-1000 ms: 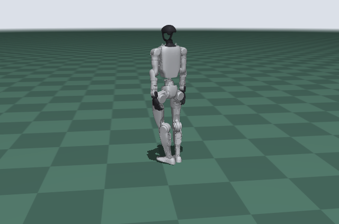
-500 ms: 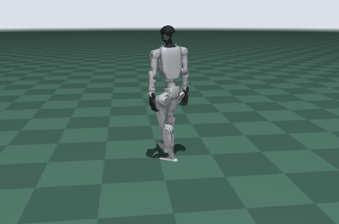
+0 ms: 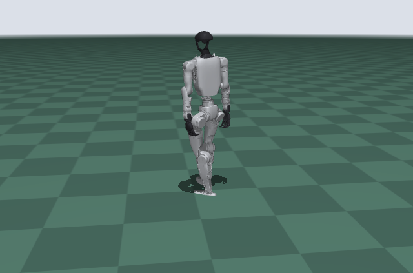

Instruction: In place motions

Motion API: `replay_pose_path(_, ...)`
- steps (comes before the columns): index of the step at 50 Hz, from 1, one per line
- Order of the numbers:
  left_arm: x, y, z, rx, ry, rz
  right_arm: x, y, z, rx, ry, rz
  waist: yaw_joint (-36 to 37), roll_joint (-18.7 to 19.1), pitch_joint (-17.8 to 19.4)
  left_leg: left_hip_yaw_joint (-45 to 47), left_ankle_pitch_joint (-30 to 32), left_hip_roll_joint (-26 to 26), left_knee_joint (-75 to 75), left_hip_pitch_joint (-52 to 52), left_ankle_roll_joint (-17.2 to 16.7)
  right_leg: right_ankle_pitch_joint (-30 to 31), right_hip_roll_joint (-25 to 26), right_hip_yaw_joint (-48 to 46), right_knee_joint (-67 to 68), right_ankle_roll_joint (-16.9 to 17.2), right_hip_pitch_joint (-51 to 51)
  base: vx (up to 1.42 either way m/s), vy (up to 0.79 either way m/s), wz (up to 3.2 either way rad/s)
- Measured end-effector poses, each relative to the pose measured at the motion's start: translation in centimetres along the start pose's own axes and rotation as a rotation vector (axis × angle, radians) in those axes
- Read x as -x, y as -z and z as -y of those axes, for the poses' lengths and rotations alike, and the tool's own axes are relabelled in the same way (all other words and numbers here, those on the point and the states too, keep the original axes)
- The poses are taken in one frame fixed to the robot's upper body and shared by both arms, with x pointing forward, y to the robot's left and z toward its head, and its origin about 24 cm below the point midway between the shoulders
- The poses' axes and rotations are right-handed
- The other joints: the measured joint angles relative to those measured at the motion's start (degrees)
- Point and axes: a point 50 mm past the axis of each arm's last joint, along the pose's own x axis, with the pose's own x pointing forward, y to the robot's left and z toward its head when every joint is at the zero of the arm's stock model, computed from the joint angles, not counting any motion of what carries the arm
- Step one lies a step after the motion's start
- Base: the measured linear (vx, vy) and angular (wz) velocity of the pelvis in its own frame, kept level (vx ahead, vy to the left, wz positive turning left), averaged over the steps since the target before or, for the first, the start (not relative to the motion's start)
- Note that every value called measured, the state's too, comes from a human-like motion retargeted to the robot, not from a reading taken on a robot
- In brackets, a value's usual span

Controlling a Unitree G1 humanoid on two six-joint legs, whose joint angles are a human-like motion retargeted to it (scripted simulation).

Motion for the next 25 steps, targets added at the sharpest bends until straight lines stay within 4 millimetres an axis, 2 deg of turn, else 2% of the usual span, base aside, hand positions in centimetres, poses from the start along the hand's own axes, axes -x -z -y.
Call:
replay_pose_path(5,-0.1,1.4,-0.1,0.023,0.009,-0.043,0.2,-2.4,0.2,0.041,0.009,0.08,2.2,0.7,-1.1,2.9,-1.3,1.3,0.3,-1.7,-0.6,0.5,0.8,1.8,4.4,-0.1,6.4,0.03,-0.01,-0.53)
replay_pose_path(10,0.0,1.5,-0.2,0.015,0.005,-0.047,0.4,-3.6,0.2,0.083,0.007,0.127,2.8,0.8,-2.5,3.6,-2.3,1.1,0.6,-3.2,-1.0,1.1,1.0,2.3,4.2,0.8,13.1,0.09,-0.04,-0.17)
replay_pose_path(12,0.0,1.4,-0.3,0.009,0.003,-0.043,0.3,-3.4,0.1,0.085,0.005,0.123,3.6,-0.2,-3.2,4.0,-2.5,-0.2,0.4,-3.2,-1.0,-0.6,0.2,0.4,0.9,3.3,16.5,0.15,-0.07,-0.12)
replay_pose_path(15,0.0,1.0,-0.3,0.007,0.002,-0.033,0.2,-2.4,0.0,0.082,-0.009,0.089,5.7,-2.1,-4.3,4.8,-2.8,-2.2,-0.1,-2.5,-1.4,-1.0,-2.1,-6.6,-5.7,3.6,19.8,0.2,-0.08,-0.29)
replay_pose_path(17,0.0,0.4,-0.2,0.008,0.003,-0.023,0.1,-1.6,-0.1,0.08,-0.021,0.051,7.8,-2.8,-5.0,6.1,-2.9,-2.5,-0.6,-2.5,-1.7,0.1,-2.1,-3.4,-7.0,4.2,19.2,0.14,-0.07,-0.48)
replay_pose_path(20,0.0,-0.9,0.6,0.031,0.004,0.027,0.1,-1.3,0.2,0.086,-0.013,0.015,9.2,-2.4,-5.2,6.5,-2.8,-1.6,-0.6,-3.4,-2.2,1.2,-2.4,-5.0,-7.8,4.7,18.4,0.01,-0.02,-0.12)
replay_pose_path(25,0.0,-2.3,1.3,0.026,0.049,0.095,0.2,-1.3,0.5,0.112,0.005,0.017,6.9,-0.8,-4.8,6.5,-2.7,-0.4,-0.9,-3.7,-2.9,1.1,-1.0,-4.0,-7.9,4.1,18.0,0.13,-0.05,0.1)
